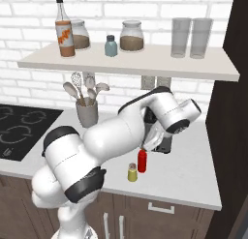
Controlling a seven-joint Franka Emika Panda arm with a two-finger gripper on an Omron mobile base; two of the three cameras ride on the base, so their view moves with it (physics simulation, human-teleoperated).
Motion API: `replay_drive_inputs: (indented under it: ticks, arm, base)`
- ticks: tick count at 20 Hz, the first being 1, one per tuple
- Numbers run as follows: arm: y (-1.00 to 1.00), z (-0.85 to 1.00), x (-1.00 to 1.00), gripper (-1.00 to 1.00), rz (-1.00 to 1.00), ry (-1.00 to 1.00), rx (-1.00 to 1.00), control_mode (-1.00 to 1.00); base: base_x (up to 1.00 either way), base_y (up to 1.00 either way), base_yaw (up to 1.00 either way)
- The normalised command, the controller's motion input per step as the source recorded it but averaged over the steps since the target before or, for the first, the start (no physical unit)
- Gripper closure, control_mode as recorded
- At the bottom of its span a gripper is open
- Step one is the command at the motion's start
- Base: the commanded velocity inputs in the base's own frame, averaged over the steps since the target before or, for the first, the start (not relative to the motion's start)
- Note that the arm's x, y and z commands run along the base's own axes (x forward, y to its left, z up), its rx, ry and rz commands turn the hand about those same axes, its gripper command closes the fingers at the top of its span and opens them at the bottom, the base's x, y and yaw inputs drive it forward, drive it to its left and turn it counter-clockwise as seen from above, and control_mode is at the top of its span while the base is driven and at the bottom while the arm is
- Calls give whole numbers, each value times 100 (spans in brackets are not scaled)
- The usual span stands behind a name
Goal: Put the shaker and condiment bottle from the counter next to their counterparts in the cabinet.
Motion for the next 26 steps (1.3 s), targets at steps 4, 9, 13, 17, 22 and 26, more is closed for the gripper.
replay_drive_inputs:
  ticks: [4, 9, 13, 17, 22, 26]
  arm:
    - [-22, -36, 0, -100, 9, 0, 2, -100]
    - [-24, -30, 0, -100, 3, 0, 5, -100]
    - [-20, -20, 0, -100, 0, 0, 8, -100]
    - [-8, -3, 0, -100, 0, 0, 12, -100]
    - [0, 0, 4, -100, -2, 0, 12, -100]
    - [0, 0, 1, -100, -6, 0, 7, -100]
  base:
    - [0, 0, 0]
    - [0, 0, 0]
    - [0, 0, 0]
    - [0, 0, 0]
    - [0, 0, 0]
    - [0, 0, 0]
